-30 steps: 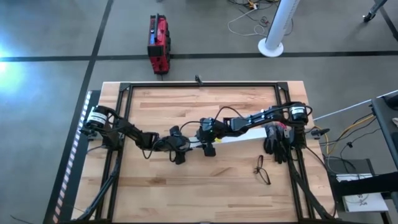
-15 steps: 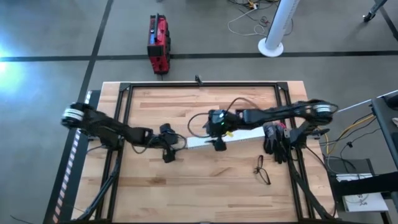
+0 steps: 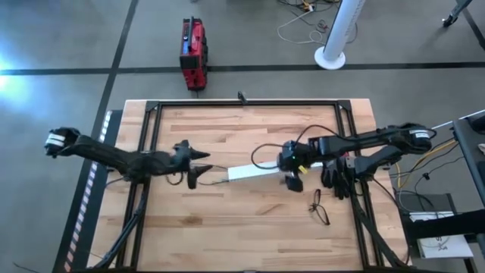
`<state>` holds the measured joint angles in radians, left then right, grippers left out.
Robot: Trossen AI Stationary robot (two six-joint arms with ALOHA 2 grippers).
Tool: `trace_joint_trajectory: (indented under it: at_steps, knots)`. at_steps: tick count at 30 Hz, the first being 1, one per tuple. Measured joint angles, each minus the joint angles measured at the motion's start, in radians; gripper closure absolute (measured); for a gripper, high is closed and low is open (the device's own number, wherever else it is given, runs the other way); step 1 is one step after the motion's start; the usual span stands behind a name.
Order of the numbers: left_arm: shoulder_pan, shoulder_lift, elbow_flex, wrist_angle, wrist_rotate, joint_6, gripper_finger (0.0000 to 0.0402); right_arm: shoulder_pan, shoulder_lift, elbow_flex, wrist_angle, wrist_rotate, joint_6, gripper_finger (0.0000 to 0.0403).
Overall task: Ziptie cables
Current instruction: Adjust the white cable duct on the table
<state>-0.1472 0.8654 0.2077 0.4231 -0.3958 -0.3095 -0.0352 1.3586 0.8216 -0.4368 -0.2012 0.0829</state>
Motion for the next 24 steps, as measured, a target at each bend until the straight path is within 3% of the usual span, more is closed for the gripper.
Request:
trace_joint_trajectory:
  at_steps: [3, 6, 14, 18, 21, 24]
  knots:
    - [-0.026, 0.029, -0.138, 0.474, 0.062, -0.007, 0.0183, 0.038, 0.014, -0.024, 0.011, -0.186, 0.026, 0.0177]
    - [-0.051, 0.098, -0.196, 0.749, 0.079, 0.016, 0.0197, 0.081, 0.051, -0.045, 0.0, -0.133, 0.027, 0.0208]
    - [-0.061, 0.252, -0.045, 0.727, 0.127, 0.21, 0.0244, 0.095, 0.225, 0.012, 0.114, 0.323, -0.09, 0.0273]
    - [-0.064, 0.224, -0.037, 0.678, 0.154, 0.247, 0.0269, 0.094, 0.319, 0.135, 0.122, 0.594, -0.165, 0.0301]
    - [-0.064, 0.145, -0.051, 0.59, 0.153, 0.246, 0.0288, 0.094, 0.347, 0.229, 0.082, 0.591, -0.187, 0.0319]
    - [-0.064, 0.048, -0.061, 0.474, 0.153, 0.206, 0.0304, 0.096, 0.327, 0.257, -0.002, 0.437, -0.221, 0.0335]
